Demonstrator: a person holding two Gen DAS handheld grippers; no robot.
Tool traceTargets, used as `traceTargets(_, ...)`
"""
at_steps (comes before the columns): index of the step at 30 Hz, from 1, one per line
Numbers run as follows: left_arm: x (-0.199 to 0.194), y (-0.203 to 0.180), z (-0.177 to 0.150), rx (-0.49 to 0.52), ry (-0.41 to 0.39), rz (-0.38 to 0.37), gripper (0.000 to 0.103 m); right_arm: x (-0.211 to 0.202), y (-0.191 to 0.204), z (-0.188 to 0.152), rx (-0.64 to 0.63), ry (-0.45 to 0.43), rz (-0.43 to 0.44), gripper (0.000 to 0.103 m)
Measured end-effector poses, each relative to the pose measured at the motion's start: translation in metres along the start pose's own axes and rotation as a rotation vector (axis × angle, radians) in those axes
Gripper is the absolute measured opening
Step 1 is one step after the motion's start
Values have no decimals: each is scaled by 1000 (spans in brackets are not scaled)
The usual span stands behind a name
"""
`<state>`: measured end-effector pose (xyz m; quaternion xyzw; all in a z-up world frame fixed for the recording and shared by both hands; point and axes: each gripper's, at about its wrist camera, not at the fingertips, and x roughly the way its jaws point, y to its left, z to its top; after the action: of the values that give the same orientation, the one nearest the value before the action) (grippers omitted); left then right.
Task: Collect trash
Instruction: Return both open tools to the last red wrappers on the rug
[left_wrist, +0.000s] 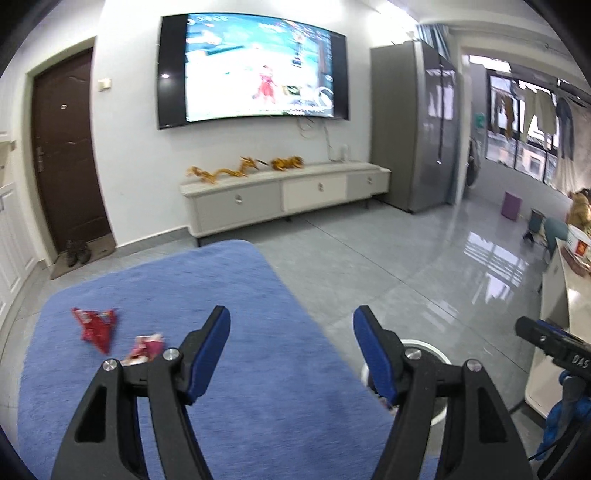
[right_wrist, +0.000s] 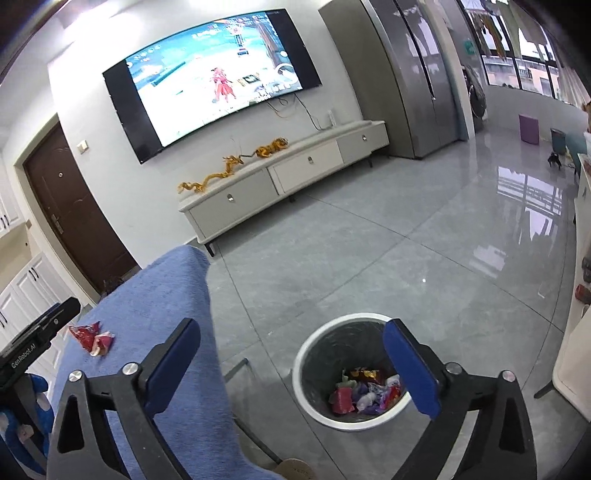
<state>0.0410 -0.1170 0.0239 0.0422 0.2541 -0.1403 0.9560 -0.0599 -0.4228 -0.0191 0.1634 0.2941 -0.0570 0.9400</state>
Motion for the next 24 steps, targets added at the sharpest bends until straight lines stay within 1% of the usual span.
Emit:
traceTargets(6,-26,47,-8,-47,-38,77,68,-3,36,-3,-57,-14,-41,103)
traceTargets(10,-35,80,-14,-95,-45,104,68,-7,65,-4,-92,-20,-45,103)
traceTargets(13,-40,104,-18,-125,-51,126,68,-11,90,-4,-124,-31,-18,103)
traceTargets(17,-45,137,-22,-166,-59,155,68,-10,116,-3,-138,-25,41,103)
traceTargets(20,-48,162,-25,-204,-60,176,68,-9,131,-2,-142,-32,63,103)
traceTargets(24,-47,196,-27,-240,-59,209,68,-7,156,0,-188,-47,80,103)
